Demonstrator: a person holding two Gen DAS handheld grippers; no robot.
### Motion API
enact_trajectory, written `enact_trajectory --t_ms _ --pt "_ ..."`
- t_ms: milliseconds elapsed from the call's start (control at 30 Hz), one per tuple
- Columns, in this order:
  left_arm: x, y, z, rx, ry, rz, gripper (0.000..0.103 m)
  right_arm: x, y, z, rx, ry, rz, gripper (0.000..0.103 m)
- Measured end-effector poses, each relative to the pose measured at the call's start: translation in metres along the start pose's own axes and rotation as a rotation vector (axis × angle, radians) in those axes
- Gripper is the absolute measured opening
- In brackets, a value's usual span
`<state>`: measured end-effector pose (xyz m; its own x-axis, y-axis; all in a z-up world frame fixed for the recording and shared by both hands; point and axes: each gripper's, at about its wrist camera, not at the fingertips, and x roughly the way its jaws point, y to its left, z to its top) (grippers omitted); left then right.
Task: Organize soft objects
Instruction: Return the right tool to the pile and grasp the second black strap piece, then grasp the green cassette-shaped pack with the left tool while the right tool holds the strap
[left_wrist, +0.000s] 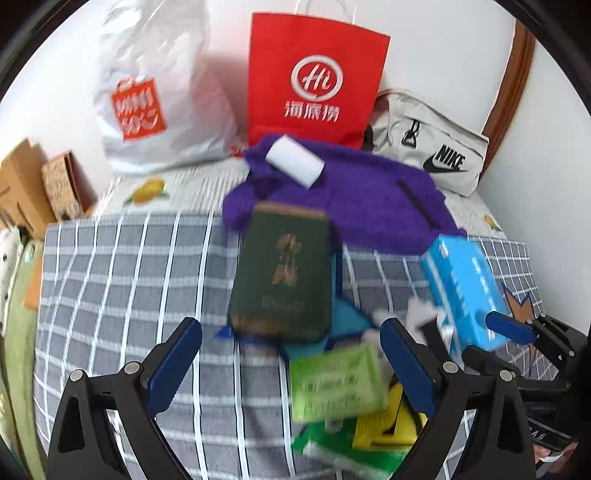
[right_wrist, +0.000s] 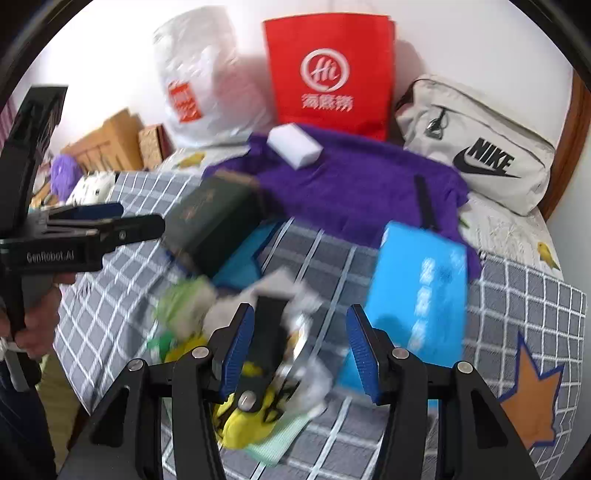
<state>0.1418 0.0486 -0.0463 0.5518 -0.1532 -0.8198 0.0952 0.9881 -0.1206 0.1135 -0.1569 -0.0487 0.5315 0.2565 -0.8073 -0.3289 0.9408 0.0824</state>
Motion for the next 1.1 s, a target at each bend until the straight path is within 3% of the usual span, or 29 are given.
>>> enact_trajectory --t_ms 100,300,400,500,700,867,1100 --pt "-0.001 0.007 -0.018 -0.029 0.007 -0.035 0.097 0.006 0.013 -0.016 -0.024 0.014 0.010 0.052" --pt "-0.003 0.024 -0.046 -0.075 0.018 -0.020 0.097 0.026 0.024 -0.022 -0.032 0.041 0.013 0.052" --pt "-0.008 0.033 -0.053 -0.109 0.017 -0.024 0.097 0.037 0.029 -0.022 -0.056 0.057 -0.032 0.051" --pt "-0.008 0.039 -0.058 -0.135 0.025 -0.026 0.097 0.042 0.032 -0.024 -0.091 0.046 -0.018 0.027" --pt "-0.003 0.032 -0.058 -0.108 0.023 -0.035 0.097 0.021 0.032 -0.029 -0.102 -0.008 -0.020 0.027" --pt "0.002 0.020 -0.056 -0.085 0.017 -0.101 0.097 0.006 0.022 -0.035 -0.062 -0.025 -0.009 0.027" --pt "0.021 0.013 -0.050 -0.151 0.029 -0.285 0.098 -0.007 0.016 -0.048 -0.037 -0.039 -0.010 0.028"
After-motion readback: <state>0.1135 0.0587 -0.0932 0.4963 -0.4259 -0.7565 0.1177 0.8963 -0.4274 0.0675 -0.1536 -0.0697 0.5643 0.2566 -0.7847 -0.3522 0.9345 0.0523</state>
